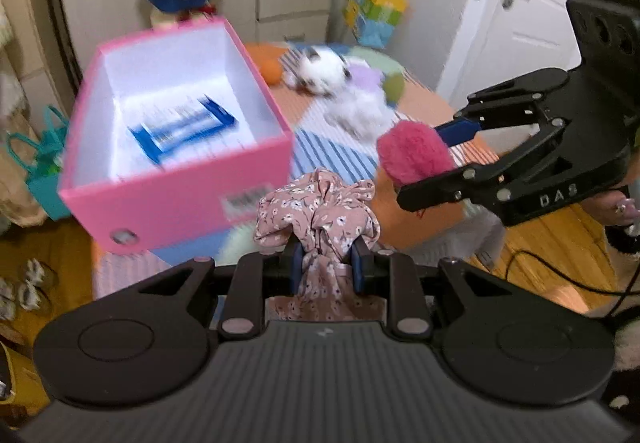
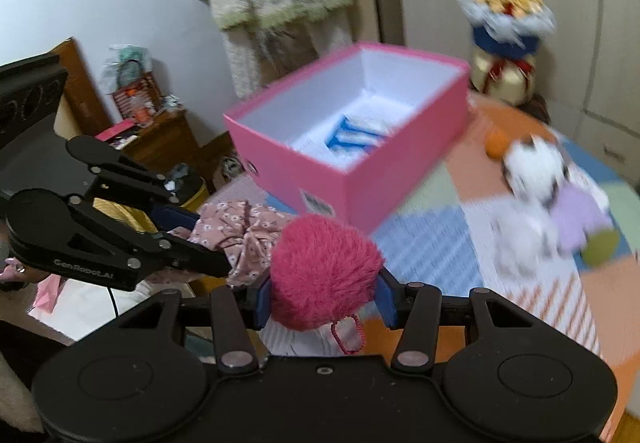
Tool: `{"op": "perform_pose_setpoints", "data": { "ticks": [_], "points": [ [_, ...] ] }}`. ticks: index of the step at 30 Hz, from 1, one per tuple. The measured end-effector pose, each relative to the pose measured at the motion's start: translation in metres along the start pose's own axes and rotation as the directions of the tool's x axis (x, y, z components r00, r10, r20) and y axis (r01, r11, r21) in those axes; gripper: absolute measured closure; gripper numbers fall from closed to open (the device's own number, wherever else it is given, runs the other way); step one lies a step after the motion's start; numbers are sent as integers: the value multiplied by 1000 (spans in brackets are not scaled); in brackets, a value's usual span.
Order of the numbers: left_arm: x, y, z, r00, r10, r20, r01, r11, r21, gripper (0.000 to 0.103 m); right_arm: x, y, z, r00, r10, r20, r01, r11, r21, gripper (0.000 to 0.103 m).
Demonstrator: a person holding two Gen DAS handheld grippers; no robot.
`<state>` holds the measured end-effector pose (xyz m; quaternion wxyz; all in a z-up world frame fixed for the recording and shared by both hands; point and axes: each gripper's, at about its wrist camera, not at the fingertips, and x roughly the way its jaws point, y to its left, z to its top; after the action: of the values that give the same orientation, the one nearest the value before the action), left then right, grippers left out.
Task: Organize soft objects
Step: 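Carry the floral cloth and pink pompom into the pink box, release both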
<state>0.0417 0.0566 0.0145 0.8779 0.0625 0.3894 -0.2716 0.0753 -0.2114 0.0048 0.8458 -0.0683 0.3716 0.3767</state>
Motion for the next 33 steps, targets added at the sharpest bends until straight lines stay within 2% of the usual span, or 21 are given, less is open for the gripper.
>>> {"op": "perform_pose_setpoints", "data": {
  "ticks": [6,12,18,21,27,31,33],
  "points": [
    [-10,34,33,993,71,90,-69,997,-22,80,10,9,46,996,-3,94,10,997,-80,48],
    [14,74,72,977,152,150,-143,987,-67,80,41,-6,87,983,-55,175,81,986,-145,48],
    [55,114,108,978,160,136,-141,980,-139,80,79,-31,130,976,-88,198,128,972,-199,48],
    [85,124,123,960,254,120,-236,961,-144,80,107,-39,147,970,-117,212,179,935,-306,48],
    [135,161,143,969,243,46,-224,942,-251,80,161,-79,173,988,-104,111,132,949,-287,48],
    [159,183,148,981,195,-13,-188,925,-330,80,184,-90,177,996,-77,53,89,954,-287,48],
    [167,188,149,982,189,-32,-188,921,-341,80,194,-90,178,997,-72,22,75,951,-300,48]
  ]
}}
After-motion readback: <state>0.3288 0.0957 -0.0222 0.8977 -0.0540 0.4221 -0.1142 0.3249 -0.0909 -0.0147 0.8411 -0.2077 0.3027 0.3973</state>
